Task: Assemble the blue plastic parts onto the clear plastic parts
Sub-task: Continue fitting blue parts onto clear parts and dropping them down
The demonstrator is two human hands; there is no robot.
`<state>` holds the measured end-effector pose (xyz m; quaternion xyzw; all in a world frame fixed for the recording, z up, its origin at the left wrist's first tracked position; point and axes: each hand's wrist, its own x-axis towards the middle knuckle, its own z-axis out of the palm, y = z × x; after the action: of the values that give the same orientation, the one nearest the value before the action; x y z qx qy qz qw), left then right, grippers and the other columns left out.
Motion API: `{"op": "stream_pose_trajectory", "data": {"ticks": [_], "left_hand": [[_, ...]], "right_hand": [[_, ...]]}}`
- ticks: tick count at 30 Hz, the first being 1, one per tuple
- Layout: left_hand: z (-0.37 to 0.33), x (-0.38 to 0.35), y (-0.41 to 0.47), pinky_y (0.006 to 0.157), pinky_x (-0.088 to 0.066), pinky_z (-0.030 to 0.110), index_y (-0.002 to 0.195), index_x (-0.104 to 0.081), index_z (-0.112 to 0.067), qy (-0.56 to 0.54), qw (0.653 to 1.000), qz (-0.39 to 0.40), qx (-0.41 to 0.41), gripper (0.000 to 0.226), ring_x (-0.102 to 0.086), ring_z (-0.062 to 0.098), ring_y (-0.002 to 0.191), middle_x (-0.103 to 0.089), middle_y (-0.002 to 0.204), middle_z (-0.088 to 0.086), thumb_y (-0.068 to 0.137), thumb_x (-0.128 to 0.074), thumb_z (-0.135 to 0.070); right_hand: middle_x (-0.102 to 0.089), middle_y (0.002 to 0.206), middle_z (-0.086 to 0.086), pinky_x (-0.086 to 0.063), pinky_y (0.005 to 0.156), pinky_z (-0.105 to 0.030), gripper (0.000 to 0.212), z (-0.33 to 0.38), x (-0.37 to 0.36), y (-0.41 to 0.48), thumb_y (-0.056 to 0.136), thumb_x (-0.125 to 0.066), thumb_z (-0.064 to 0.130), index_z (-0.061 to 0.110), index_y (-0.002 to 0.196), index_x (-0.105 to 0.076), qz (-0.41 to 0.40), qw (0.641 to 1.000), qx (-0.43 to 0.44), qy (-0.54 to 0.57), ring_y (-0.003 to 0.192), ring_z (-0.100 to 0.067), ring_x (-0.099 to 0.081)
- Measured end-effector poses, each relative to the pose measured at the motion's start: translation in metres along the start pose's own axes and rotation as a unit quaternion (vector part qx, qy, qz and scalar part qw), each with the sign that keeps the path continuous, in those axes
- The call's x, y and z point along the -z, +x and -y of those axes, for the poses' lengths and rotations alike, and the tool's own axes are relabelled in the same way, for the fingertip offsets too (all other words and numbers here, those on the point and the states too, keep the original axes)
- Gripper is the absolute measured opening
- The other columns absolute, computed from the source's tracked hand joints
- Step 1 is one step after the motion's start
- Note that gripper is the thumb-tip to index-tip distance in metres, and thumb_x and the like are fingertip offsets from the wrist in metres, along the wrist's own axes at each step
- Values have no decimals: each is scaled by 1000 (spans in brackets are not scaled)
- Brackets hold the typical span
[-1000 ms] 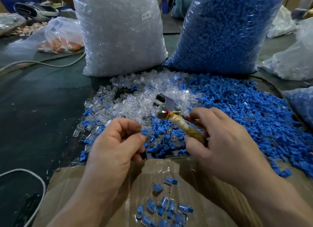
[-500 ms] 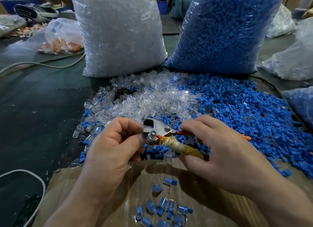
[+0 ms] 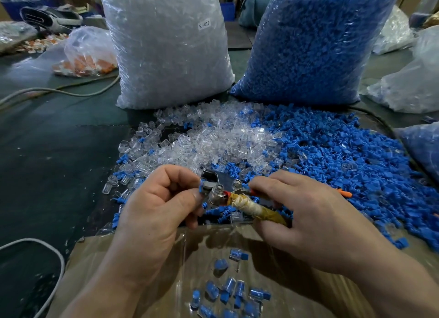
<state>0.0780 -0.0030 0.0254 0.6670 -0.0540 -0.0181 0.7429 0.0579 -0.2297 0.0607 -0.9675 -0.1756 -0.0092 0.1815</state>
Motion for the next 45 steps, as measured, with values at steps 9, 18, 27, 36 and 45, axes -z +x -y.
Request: {"op": "stream_pose_trajectory", "data": {"ticks": [9,18,27,36,45], "left_hand": [[-8,-4,-1,49,-52,24,83,-72,-22,3,1000,-28,-4,17,-60,15,59,-67,73,6,75,-68,-9],[1,-13,0,45,-48,19,79,-69,-35,136,986,-9,94,34,-57,11,47,-65,57,2,90,-66,-3],[-5,-32,-8,50,-51,14,90,-60,-53,262,963,-46,34,28,-67,4,59,-71,73,-15,87,-70,-27],[-14,-27,-15,56,-56,20,93,-67,-43,231,972,-25,-27,38,-68,8,66,-72,77,-11,72,-47,-68],[-16,-17,-13,45,-42,16,84,-65,-35,238,968,65,-50,35,-52,0,49,-60,59,-11,87,-57,-68]], "right_hand": [[-57,91,24,-47,72,-22,51,4,2,1,73,-41,61,43,118,-56,-11,1000,-24,-3,85,-2,-54],[-54,116,12,-35,94,-36,60,-18,-9,16,75,-45,69,38,127,-49,-22,987,-105,-117,109,-15,-45],[-63,98,12,-46,88,-38,36,17,-17,13,89,-37,56,33,101,-62,-104,992,12,-72,93,-12,-56],[-58,80,2,-46,72,-40,26,25,-25,9,96,-44,30,16,85,-63,-149,985,81,-10,75,-18,-53],[-52,65,8,-41,56,-34,29,43,-20,5,88,-43,42,20,70,-51,-66,961,-71,257,61,-7,-47]]}}
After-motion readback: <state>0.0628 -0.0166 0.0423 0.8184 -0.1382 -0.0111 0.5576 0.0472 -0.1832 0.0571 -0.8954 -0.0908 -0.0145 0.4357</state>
